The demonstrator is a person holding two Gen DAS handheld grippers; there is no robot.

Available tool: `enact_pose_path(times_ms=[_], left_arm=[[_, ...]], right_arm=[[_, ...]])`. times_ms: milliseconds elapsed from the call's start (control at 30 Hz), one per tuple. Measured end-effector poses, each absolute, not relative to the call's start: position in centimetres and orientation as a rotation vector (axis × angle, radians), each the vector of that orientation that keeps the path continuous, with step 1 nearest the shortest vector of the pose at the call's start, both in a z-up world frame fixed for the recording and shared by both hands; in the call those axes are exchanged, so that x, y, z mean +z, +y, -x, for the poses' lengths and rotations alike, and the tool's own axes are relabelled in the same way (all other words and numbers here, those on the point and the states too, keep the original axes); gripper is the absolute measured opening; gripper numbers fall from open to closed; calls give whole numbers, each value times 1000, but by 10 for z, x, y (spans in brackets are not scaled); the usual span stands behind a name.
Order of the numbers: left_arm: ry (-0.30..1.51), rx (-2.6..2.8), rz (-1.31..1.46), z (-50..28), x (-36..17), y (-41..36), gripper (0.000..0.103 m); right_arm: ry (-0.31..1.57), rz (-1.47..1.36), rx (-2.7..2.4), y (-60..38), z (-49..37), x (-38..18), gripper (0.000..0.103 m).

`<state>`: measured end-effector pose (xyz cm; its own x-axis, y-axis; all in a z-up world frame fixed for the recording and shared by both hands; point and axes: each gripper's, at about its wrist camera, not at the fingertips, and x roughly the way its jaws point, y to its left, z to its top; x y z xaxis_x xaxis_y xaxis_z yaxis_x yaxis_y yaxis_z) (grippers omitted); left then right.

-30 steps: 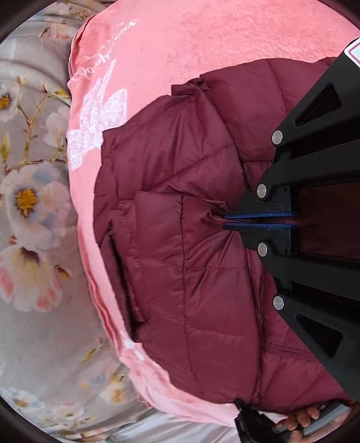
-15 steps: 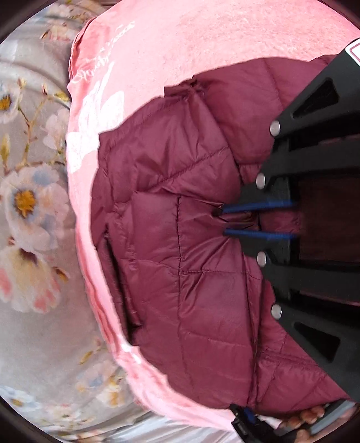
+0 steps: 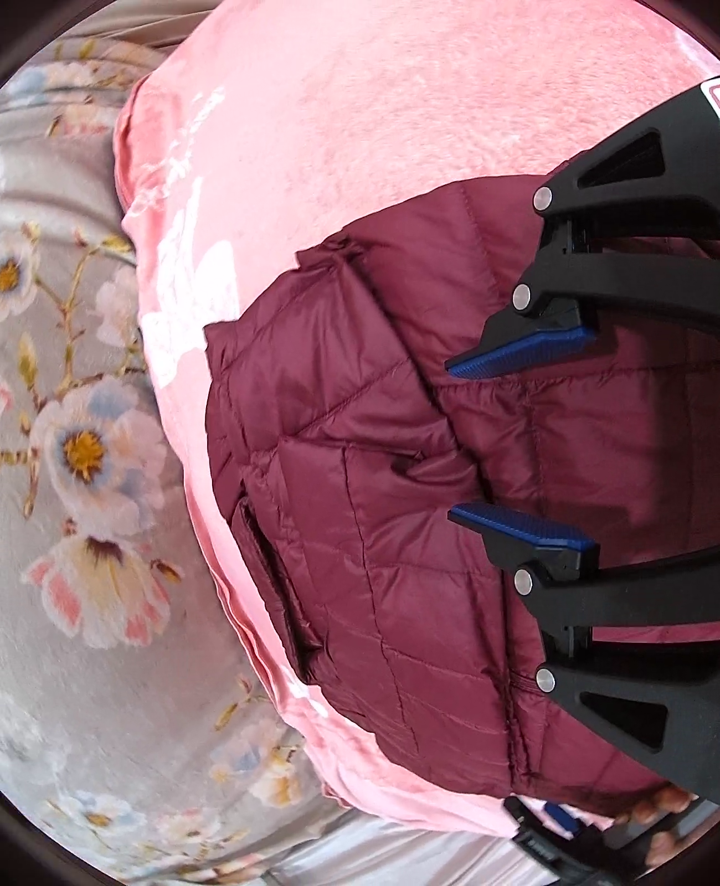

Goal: Fold large clothes

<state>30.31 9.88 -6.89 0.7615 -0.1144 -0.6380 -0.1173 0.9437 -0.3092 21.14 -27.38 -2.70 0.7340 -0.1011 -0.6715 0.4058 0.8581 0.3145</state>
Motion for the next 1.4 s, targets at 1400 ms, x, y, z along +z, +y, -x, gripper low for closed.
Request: enact_pose_path(times_ms=[1400], left_arm=[[873, -120, 42, -413, -67, -53, 70]], right_arm=[[870, -243, -139, -224, -342, -33, 21]])
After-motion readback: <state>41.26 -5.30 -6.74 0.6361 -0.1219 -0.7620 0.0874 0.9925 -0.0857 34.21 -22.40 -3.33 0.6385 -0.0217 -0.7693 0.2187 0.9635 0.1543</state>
